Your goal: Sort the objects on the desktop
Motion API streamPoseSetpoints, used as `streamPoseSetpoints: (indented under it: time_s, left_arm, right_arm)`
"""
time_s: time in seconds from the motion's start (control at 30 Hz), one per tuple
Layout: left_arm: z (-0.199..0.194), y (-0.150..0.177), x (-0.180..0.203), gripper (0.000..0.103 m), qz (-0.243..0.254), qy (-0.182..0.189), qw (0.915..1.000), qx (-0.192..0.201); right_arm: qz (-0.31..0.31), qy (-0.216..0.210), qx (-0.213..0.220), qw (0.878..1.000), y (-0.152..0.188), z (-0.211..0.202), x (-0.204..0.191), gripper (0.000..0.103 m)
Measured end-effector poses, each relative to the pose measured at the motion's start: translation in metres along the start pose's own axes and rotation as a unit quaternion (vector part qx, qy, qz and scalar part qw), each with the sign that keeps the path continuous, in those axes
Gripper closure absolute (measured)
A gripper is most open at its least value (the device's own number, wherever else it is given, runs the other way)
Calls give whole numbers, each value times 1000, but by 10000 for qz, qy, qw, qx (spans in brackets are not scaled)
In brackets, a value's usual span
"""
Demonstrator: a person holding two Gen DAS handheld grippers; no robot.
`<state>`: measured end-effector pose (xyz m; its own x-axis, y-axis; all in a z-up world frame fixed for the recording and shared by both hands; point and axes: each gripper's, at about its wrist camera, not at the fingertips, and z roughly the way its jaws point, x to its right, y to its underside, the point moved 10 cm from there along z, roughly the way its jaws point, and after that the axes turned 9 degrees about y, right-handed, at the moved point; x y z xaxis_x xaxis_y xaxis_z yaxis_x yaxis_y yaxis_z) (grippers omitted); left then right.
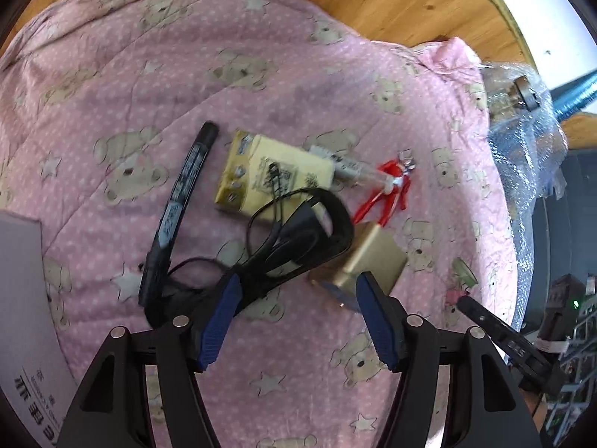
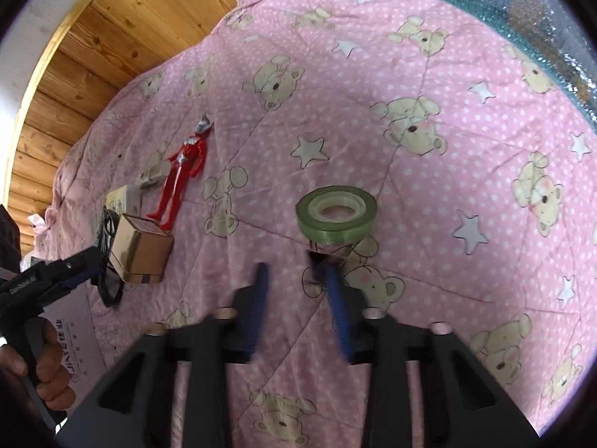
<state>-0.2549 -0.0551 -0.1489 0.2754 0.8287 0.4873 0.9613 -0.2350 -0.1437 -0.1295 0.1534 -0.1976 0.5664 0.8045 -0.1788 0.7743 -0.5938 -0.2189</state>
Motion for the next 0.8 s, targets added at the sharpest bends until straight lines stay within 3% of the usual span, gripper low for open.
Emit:
streamPoseSetpoints:
  time_s: [0.03, 0.1, 0.17, 0.33, 0.5, 0.57, 0.63, 0.8]
  left_arm:
    - [0, -1, 1, 38, 66, -29, 10000, 8]
    - [-1, -1, 3, 52, 176, -81, 9998, 11]
    - [-2, 1, 2, 92, 260, -95, 9996, -47]
    - [-14, 10, 7, 102, 212, 143, 9997, 50]
    - [-17, 11, 16, 96, 366, 171, 9991, 93]
    - [-15, 8, 15, 61, 418, 109, 9990, 137]
    - [-13, 3, 11, 46, 432, 50, 9988, 217]
    - [-5, -4, 0, 50, 489, 157, 9984, 221]
  right_arm:
    - [-16, -19, -5, 10000, 0, 1, -1, 90]
    - [-65, -44, -20, 10000, 1, 2, -3, 92]
    - [-132, -42, 15, 9999, 2, 1, -6, 97]
    - [-246, -100, 137, 9996, 4, -10, -13, 98]
    - [-282, -223, 118, 9993, 12, -18, -21, 98]
    - [-277, -254, 91, 9993, 16, -18, -23, 98]
    - [-260, -283, 60, 9992, 21, -19, -23, 98]
    - [-201, -323, -4, 9993, 25, -15, -23, 98]
